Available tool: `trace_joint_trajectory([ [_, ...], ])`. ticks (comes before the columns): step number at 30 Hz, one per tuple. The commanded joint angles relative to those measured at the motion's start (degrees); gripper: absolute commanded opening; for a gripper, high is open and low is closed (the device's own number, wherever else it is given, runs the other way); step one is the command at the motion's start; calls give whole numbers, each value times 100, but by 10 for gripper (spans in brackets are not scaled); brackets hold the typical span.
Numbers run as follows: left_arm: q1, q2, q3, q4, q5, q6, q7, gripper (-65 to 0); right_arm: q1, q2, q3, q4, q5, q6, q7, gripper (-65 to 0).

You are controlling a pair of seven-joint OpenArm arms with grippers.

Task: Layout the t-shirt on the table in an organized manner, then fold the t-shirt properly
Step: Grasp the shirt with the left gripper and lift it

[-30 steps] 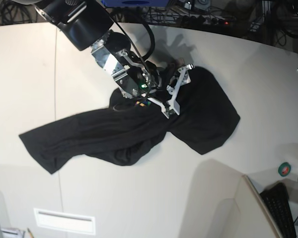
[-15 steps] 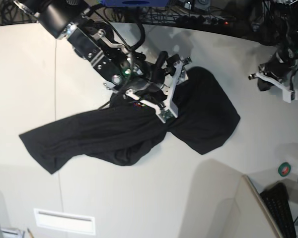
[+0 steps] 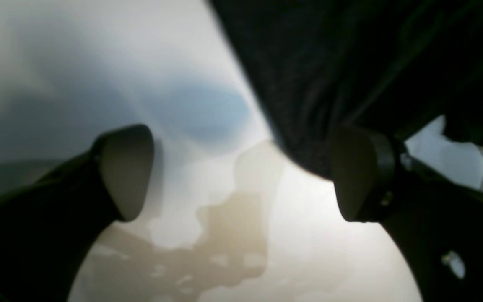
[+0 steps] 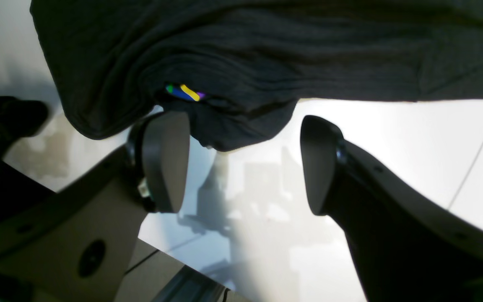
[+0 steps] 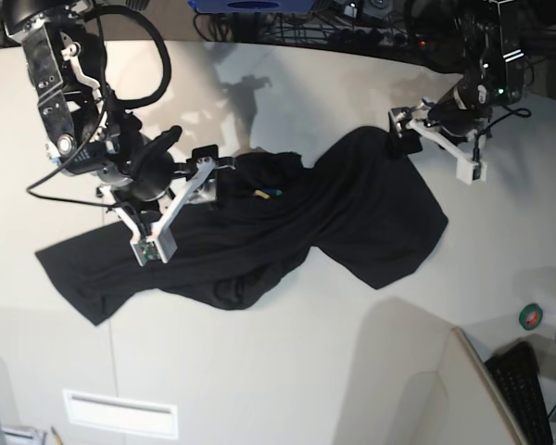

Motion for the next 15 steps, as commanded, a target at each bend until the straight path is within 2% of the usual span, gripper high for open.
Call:
trace_joint_trajectory([
  [1,-108,-36,95,-42,-47,-18,-82,-59,71,43,59,106,8,42,116,-275],
  [5,-468,-18,736,-385,-65,-18,-82,-86,71,52,59,88,8,42,116,-275],
  [7,-582,-18,1027,-596,-65,-18,-82,-140,71,52,59,88,8,42,116,-275],
  [9,-662,-18,1273,-807,-65,-18,-73,-285,71,52,86,88,-1,42,116,-275],
  [10,-662,-18,1378,-860,-65,-18,-73,-382,63,52,174,88,-1,42,116,-275],
  [12,-662,-27,1651,-763,-47,-18,-73,-632,36,52,394,80,-1,42,116,-275],
  [15,-688,-45,2205,-394,-38,-18,155,-650,10,52,947,80,-1,51,124,-275],
])
